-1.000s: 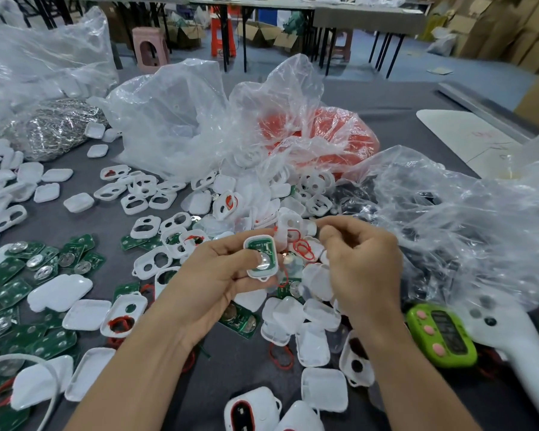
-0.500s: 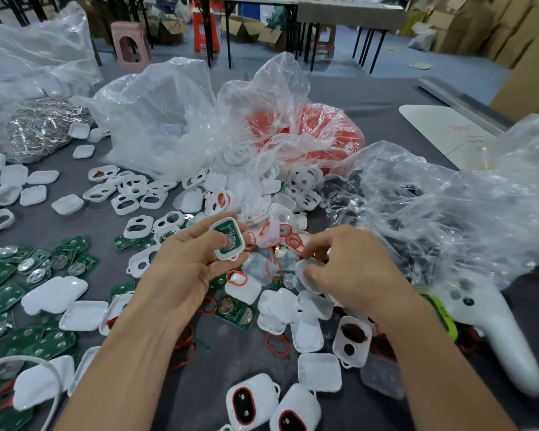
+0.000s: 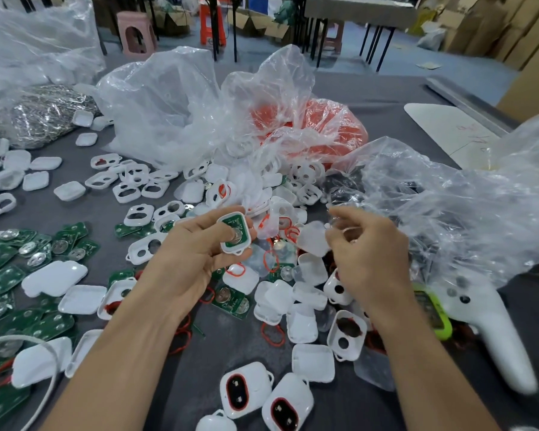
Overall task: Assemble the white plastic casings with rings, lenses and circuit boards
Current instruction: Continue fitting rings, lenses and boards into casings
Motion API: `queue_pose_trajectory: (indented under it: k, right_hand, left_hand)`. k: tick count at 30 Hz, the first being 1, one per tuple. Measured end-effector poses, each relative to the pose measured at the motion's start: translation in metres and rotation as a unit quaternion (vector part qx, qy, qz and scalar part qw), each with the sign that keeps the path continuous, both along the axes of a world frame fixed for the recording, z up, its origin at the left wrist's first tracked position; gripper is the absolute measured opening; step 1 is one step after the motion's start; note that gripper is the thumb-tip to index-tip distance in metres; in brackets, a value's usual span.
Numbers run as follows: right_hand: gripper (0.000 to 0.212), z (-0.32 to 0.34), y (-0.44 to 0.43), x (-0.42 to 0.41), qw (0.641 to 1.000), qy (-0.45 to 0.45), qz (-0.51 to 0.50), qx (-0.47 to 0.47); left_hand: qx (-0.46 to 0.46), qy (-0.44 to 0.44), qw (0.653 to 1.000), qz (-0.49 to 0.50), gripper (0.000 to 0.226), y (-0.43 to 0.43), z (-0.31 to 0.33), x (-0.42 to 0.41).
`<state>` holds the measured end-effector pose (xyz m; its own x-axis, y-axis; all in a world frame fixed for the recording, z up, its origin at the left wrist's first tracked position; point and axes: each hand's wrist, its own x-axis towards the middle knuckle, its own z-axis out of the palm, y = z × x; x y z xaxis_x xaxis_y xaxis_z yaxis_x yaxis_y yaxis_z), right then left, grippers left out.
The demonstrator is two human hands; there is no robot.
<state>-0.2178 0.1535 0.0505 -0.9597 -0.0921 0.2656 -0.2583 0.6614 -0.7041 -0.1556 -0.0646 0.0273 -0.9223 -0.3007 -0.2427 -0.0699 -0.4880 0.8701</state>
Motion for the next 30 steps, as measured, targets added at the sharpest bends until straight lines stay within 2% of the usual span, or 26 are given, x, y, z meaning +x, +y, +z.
queue_pose_trajectory:
  k: [2, 4, 5, 7, 8, 9, 12, 14, 16, 19, 21, 25, 30]
  right_hand:
    - [0.021, 0.004, -0.008, 0.011, 0.998, 0.028, 0.046, 0.012]
    - [0.008, 0.009, -0.017, 0.025, 0.985, -0.041, 0.166, 0.012]
    - [0.014, 0.009, -0.020, 0.030, 0.973, -0.088, 0.209, 0.047]
    - [0.033, 0.006, -0.022, 0.036, 0.946, -0.124, 0.244, 0.177]
    - [0.036, 0.005, -0.023, 0.036, 0.939, -0.128, 0.241, 0.209]
    - [0.034, 0.005, -0.023, 0.035, 0.942, -0.135, 0.234, 0.201]
    - [0.017, 0.004, -0.018, 0.027, 0.975, -0.120, 0.178, 0.056]
    - [0.016, 0.003, -0.013, 0.018, 0.987, -0.092, 0.108, -0.076]
    - [0.017, 0.004, -0.011, 0.012, 0.962, -0.137, 0.051, -0.231]
    - [0.012, 0.007, -0.013, 0.011, 0.872, -0.269, 0.019, -0.408]
    - [0.010, 0.006, -0.013, 0.011, 0.845, -0.308, 0.007, -0.438]
    - [0.006, 0.004, -0.013, 0.008, 0.844, -0.303, 0.004, -0.443]
    - [0.013, 0.006, -0.015, 0.011, 0.778, -0.333, 0.088, -0.525]
  left_hand:
    - [-0.008, -0.003, 1.000, 0.004, 0.035, 0.001, 0.001, 0.000]
    - [-0.011, -0.003, 1.000, 0.006, 0.034, 0.001, 0.001, 0.001]
    - [-0.011, -0.001, 1.000, 0.006, 0.033, 0.001, 0.001, 0.001]
    - [-0.011, 0.000, 1.000, 0.003, 0.034, 0.001, 0.000, 0.001]
    - [-0.012, 0.000, 1.000, 0.003, 0.035, 0.000, 0.000, 0.001]
    - [-0.013, -0.001, 1.000, 0.003, 0.035, 0.000, 0.000, 0.001]
    - [-0.016, 0.003, 1.000, 0.001, 0.035, 0.001, -0.001, 0.001]
    - [-0.022, 0.004, 1.000, -0.003, 0.034, 0.002, -0.001, 0.001]
    - [-0.035, 0.005, 0.999, -0.011, 0.035, 0.004, -0.001, 0.001]
    - [-0.047, 0.007, 0.999, -0.021, 0.042, 0.007, -0.001, 0.001]
    - [-0.047, 0.004, 0.999, -0.024, 0.043, 0.009, 0.000, 0.001]
    - [-0.045, 0.000, 0.999, -0.021, 0.039, 0.011, 0.000, 0.001]
    - [-0.057, -0.008, 0.998, -0.022, 0.036, 0.011, -0.002, 0.001]
